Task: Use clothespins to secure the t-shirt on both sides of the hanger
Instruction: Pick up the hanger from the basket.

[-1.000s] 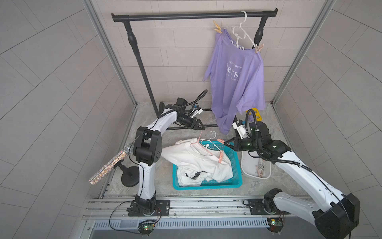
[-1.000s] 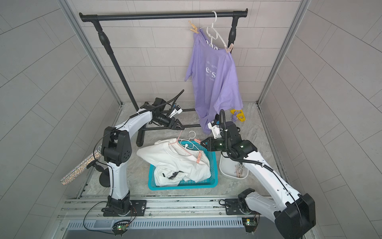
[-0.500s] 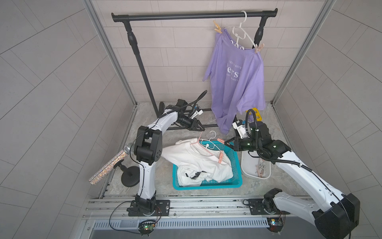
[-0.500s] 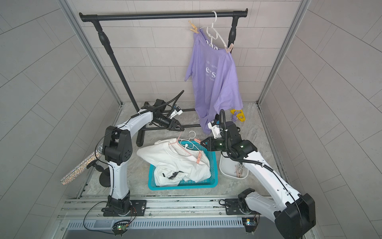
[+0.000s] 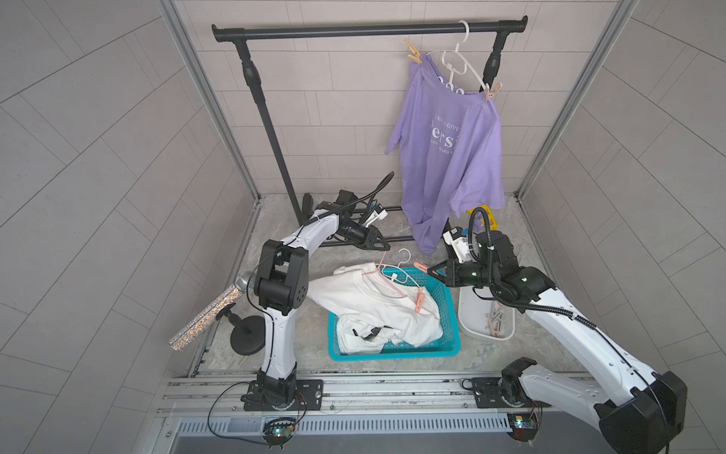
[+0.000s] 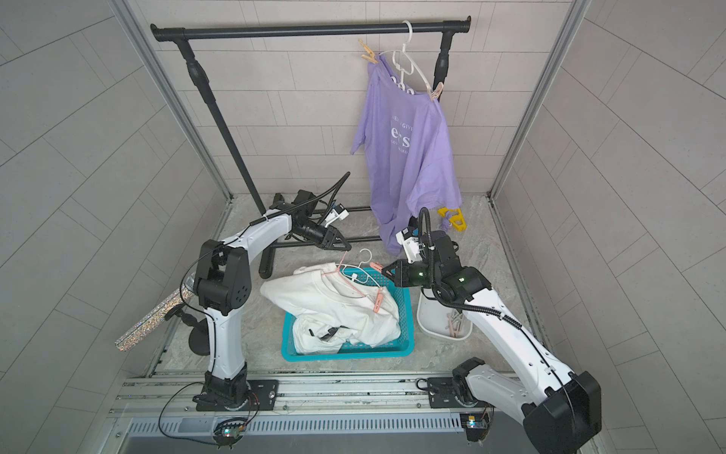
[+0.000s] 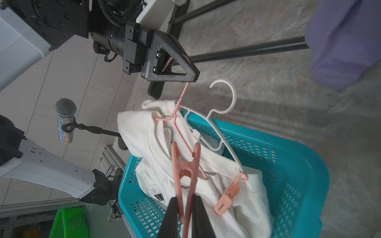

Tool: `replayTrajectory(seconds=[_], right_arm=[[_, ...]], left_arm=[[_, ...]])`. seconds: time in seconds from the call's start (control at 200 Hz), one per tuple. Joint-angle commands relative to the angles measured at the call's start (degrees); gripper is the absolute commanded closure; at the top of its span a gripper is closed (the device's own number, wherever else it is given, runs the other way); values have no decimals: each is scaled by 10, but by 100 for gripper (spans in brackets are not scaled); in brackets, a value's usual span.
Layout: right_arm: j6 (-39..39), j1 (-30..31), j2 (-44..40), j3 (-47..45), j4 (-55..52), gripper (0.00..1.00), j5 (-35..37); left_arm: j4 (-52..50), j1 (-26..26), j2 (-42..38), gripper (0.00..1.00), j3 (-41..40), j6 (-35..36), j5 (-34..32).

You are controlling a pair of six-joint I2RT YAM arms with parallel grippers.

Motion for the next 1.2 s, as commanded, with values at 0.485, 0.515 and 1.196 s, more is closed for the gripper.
replayTrajectory(seconds=[0.485, 0.515, 1.196], right_arm=[[-7, -2, -22, 87, -104, 100, 20], [-7, -2, -21, 95, -115, 100, 20], [306, 173, -28, 103, 29, 100, 126]], left_arm=[[214, -4, -209, 99, -87, -196, -67], [226, -5, -218, 99, -91, -208, -76], [357, -55, -369, 100, -146, -310, -274]])
